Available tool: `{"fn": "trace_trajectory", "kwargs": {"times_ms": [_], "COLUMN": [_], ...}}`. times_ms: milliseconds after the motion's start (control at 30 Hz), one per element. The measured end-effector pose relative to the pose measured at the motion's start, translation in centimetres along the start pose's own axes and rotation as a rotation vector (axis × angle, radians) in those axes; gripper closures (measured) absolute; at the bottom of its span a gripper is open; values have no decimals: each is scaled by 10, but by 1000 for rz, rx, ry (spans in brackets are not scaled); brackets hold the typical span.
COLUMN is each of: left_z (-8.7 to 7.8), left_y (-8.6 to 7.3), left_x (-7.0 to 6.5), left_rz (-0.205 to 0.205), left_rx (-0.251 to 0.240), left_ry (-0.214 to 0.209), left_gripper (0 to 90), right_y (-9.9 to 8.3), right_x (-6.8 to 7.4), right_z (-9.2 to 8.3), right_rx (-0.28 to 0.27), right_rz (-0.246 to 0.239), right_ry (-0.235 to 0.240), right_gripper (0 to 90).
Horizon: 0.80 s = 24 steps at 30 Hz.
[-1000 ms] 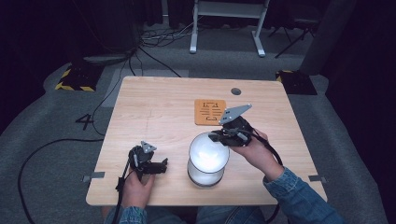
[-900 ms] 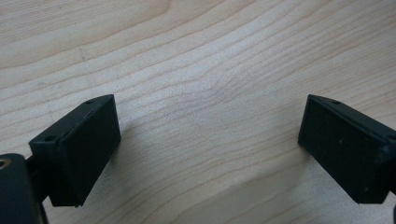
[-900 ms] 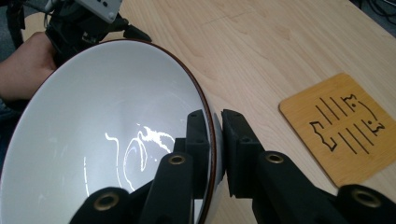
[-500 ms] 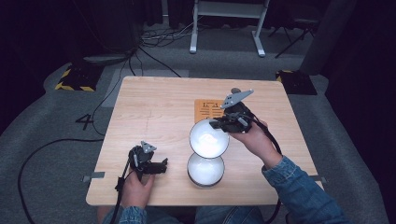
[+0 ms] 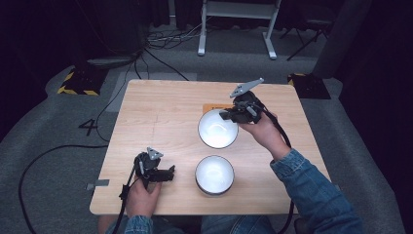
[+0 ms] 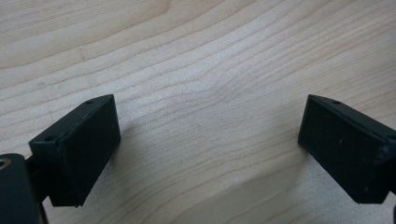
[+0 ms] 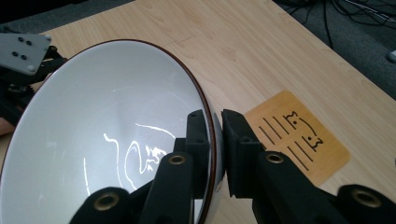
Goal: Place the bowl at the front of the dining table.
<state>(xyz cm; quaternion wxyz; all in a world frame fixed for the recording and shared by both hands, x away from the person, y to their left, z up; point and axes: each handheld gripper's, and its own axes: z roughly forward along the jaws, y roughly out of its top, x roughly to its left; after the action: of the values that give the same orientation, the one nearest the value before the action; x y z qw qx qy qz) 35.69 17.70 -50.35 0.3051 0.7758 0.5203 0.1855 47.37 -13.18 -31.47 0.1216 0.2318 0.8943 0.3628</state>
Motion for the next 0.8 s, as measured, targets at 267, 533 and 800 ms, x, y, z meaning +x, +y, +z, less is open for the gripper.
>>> {"fn": "trace_trajectory", "kwargs": {"times_ms": [267, 533, 800], "left_z": [0, 1, 1], "left_y": [0, 1, 1], "left_x": [0, 0, 0], "left_rz": [0, -8, -10], "left_rx": [0, 0, 3], "left_ry": [0, -1, 1], "left_gripper": [57, 56, 56], "right_y": [10, 21, 22], "right_x": [-17, -34, -59], "right_z": [4, 10, 27], "right_rx": [-7, -2, -14], "right_rz": [41, 101, 182], "right_ry": [-33, -94, -132], "right_gripper": [815, 814, 815]}}
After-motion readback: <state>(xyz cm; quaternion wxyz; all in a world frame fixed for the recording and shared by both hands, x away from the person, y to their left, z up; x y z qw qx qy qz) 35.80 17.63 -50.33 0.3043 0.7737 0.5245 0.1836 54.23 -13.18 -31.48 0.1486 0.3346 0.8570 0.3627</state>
